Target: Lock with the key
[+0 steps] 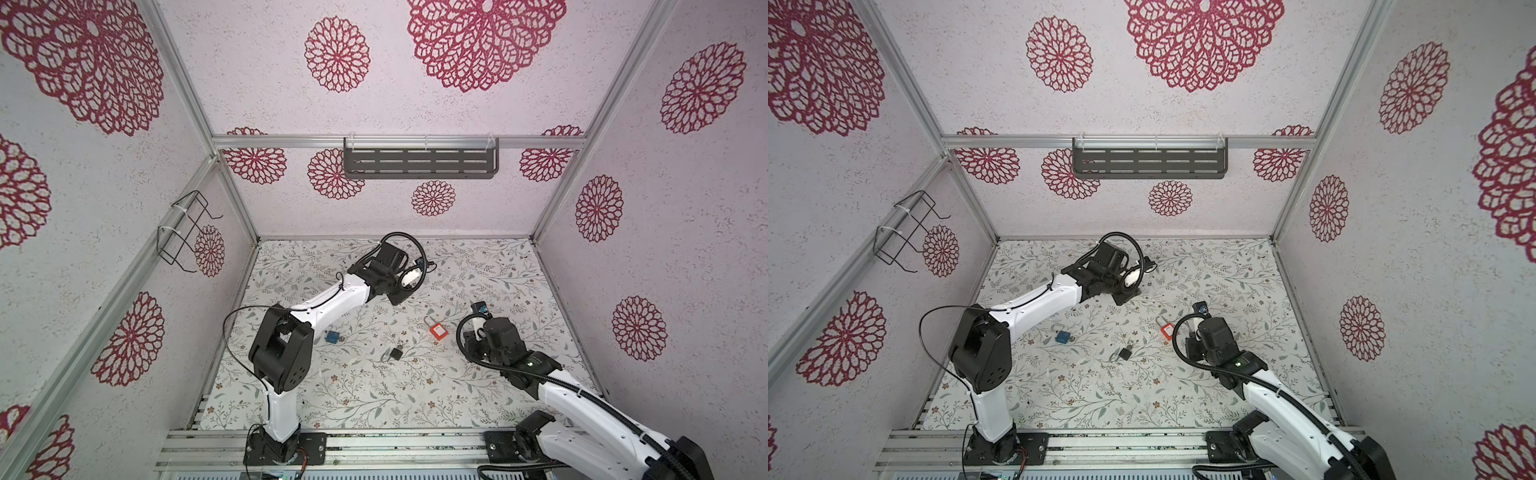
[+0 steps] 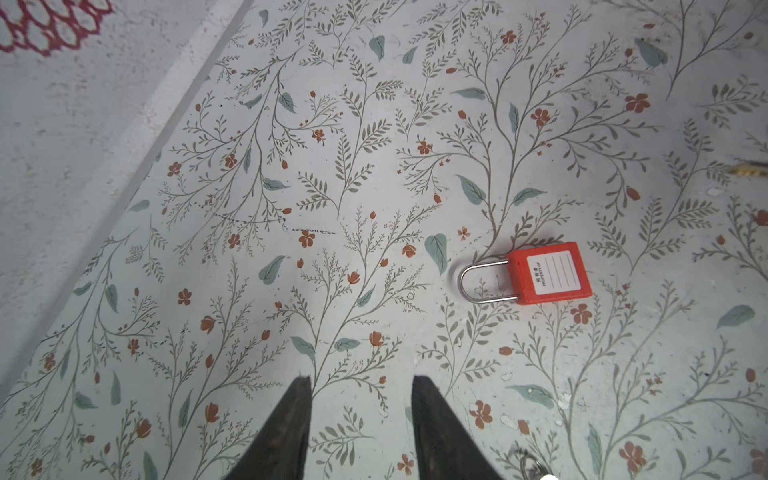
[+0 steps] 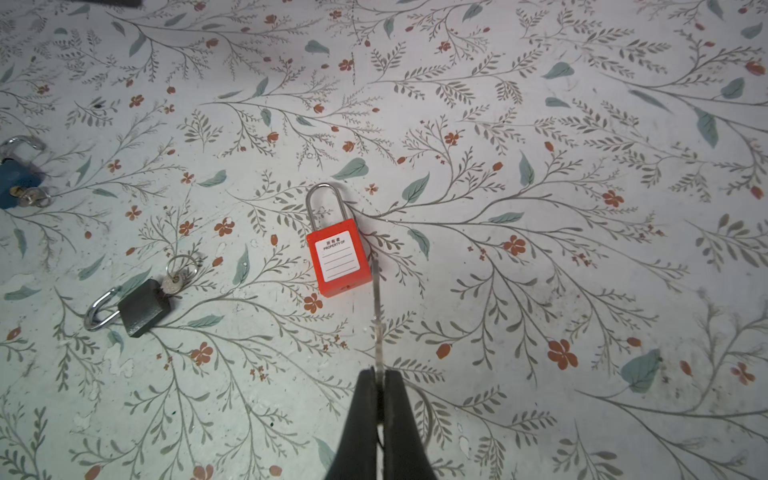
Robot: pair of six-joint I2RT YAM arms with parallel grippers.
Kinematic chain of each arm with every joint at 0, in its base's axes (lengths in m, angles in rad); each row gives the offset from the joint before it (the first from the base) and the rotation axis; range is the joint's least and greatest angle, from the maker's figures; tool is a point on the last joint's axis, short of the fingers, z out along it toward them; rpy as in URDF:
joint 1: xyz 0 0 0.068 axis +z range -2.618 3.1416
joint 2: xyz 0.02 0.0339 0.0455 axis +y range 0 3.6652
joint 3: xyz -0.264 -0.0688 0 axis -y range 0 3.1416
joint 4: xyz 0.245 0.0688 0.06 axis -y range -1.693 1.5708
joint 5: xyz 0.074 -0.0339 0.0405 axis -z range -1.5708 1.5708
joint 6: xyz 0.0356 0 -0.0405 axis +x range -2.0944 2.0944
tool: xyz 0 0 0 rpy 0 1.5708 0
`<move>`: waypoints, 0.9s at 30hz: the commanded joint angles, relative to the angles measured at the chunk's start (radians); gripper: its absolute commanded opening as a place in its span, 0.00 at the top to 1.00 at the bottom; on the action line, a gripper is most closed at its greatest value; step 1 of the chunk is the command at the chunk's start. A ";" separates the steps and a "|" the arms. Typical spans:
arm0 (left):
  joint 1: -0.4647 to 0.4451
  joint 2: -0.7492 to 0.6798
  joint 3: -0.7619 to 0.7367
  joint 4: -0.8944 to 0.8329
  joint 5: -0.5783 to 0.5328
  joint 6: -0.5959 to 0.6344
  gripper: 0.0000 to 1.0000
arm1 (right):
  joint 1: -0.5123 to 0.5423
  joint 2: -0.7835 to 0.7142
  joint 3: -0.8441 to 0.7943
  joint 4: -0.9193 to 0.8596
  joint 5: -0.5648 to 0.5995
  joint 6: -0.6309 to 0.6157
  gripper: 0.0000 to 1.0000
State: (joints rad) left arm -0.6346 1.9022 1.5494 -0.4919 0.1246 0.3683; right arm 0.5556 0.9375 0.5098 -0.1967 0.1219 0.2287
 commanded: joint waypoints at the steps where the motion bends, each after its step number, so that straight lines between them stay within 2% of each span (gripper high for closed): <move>1: 0.008 0.005 0.006 -0.047 -0.002 -0.101 0.56 | -0.007 0.068 0.077 0.049 -0.012 -0.042 1.00; 5: 0.034 -0.046 -0.039 -0.074 -0.011 -0.191 0.55 | -0.050 0.183 0.127 0.060 -0.060 -0.080 1.00; 10: 0.058 -0.179 -0.197 0.005 -0.021 -0.185 0.52 | -0.134 0.342 0.214 0.047 -0.182 -0.129 1.00; 15: 0.123 -0.290 -0.319 0.112 0.014 -0.320 0.50 | -0.161 0.472 0.309 0.002 -0.226 -0.186 1.00; 16: 0.138 -0.307 -0.335 0.125 0.027 -0.346 0.37 | -0.164 0.492 0.322 -0.002 -0.225 -0.194 1.00; 17: 0.151 -0.321 -0.348 0.134 0.046 -0.366 0.01 | -0.167 0.511 0.336 -0.007 -0.224 -0.202 1.00; 22: 0.166 -0.367 -0.396 0.160 0.033 -0.396 0.03 | -0.169 0.609 0.383 -0.041 -0.224 -0.218 1.00; 27: 0.164 -0.400 -0.440 0.188 0.006 -0.364 0.03 | -0.169 0.678 0.398 -0.042 -0.237 -0.195 1.00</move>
State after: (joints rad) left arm -0.4667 1.5352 1.1255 -0.3504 0.1406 -0.0006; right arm 0.3916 1.6016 0.8806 -0.2127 -0.0914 0.0406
